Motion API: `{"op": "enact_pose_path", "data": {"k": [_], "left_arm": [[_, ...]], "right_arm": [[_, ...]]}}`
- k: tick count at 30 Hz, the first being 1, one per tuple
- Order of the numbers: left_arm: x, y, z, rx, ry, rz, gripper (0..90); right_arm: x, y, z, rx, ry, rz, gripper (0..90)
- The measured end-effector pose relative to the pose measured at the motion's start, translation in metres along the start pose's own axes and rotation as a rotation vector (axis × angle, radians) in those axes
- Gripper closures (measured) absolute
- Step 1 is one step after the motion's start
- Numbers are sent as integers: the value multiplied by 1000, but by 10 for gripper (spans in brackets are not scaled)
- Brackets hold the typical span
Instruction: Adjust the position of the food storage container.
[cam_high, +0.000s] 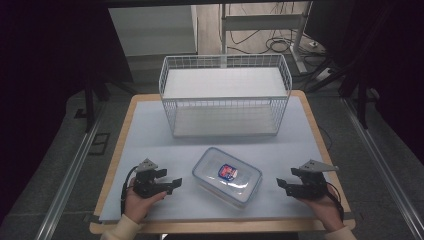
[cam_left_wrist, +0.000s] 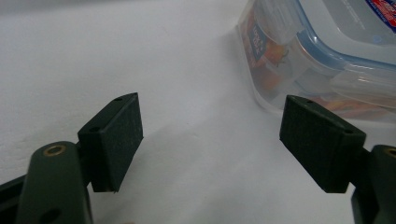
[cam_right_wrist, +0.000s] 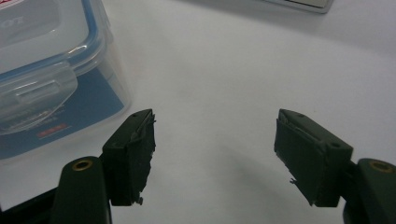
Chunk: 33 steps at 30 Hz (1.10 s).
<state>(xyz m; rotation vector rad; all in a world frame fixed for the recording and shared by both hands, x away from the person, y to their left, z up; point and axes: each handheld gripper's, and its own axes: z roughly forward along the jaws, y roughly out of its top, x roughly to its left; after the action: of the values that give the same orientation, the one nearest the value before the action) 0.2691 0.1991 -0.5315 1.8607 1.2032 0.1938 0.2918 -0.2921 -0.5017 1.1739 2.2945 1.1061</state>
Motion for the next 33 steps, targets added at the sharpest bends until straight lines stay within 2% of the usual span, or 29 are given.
{"op": "enact_pose_path", "data": {"k": [3,5,6,7,9,12,16,21,27,28,29,30,31,33], "left_arm": [[0,0,-1,-6,4,1,211],[0,0,-1,-8,5,1,208],[0,0,0,-8,5,2,208],[0,0,0,-8,6,3,206],[0,0,0,-7,8,4,204],[-1,0,1,-6,9,7,202],[-1,0,1,-4,10,6,200],[-2,0,1,-1,11,10,200],[-2,0,2,1,7,11,199],[-2,0,2,2,7,11,198],[-2,0,2,3,7,12,198],[-3,0,2,3,7,12,199],[-3,0,2,4,5,12,199],[-4,0,3,5,5,17,199]], "right_arm": [[1,1,-2,-1,7,-8,343],[5,5,-5,-1,39,-28,457],[5,5,-5,-1,39,-28,457],[7,6,-6,-5,48,-35,517],[11,9,-10,-15,80,-48,638],[21,14,-15,-21,125,-81,760],[33,22,-21,-33,184,-104,875],[53,29,-29,-54,236,-142,900],[83,36,-30,-58,321,-192,900],[95,37,-28,-52,352,-215,900],[95,37,-28,-52,352,-215,900],[107,37,-26,-38,372,-244,900],[107,37,-26,-38,372,-244,900],[118,35,-24,-23,389,-274,900]]}}
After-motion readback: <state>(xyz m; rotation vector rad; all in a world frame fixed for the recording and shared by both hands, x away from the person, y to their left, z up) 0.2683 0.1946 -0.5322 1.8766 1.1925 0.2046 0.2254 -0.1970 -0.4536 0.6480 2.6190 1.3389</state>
